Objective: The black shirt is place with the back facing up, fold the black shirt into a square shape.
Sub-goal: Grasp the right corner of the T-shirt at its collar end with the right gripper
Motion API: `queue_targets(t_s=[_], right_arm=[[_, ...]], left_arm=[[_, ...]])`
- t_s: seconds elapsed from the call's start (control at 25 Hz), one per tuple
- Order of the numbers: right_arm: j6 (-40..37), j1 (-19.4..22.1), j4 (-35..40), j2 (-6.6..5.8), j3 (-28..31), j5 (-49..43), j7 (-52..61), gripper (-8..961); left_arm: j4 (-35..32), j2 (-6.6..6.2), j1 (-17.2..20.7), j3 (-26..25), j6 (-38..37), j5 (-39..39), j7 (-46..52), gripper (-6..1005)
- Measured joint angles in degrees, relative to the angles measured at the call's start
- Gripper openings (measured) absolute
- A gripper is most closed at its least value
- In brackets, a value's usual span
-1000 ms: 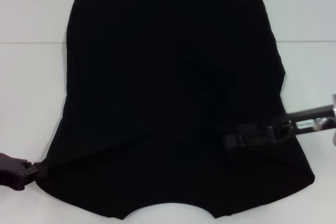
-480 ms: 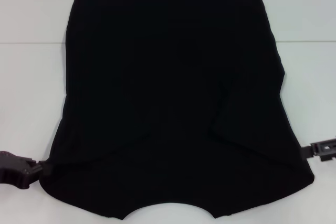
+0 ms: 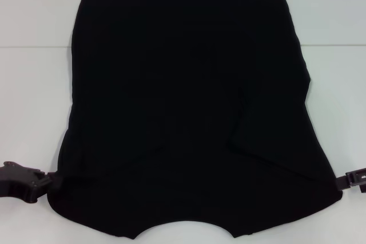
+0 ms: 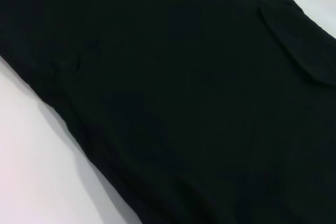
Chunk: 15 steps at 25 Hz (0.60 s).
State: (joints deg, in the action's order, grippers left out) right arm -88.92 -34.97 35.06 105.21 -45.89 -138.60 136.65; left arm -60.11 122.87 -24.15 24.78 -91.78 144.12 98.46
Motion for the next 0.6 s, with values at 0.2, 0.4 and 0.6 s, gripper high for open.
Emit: queue_targets(t_s=[0.2,0.4,0.6], right_arm=[[0.06,-0.57,-0.02,1.02,-0.13,-0.35,0.04,940],[0.13,-1.2,-0.06,1.53,-0.59,-0.45,0.06,940],[0.29,-1.49,-0.09,1.67,-0.6,-0.73,0.08,940]], left_arm=[[0.0,-0.06,-0.31,0.02,0.04,0.0,0.11,23],[0.0,-0.23,-0.53,0.01,0.1,0.01,0.13,22],[0.0,-0.26,-0.55,0.01,0.16,0.01,0.13,22]])
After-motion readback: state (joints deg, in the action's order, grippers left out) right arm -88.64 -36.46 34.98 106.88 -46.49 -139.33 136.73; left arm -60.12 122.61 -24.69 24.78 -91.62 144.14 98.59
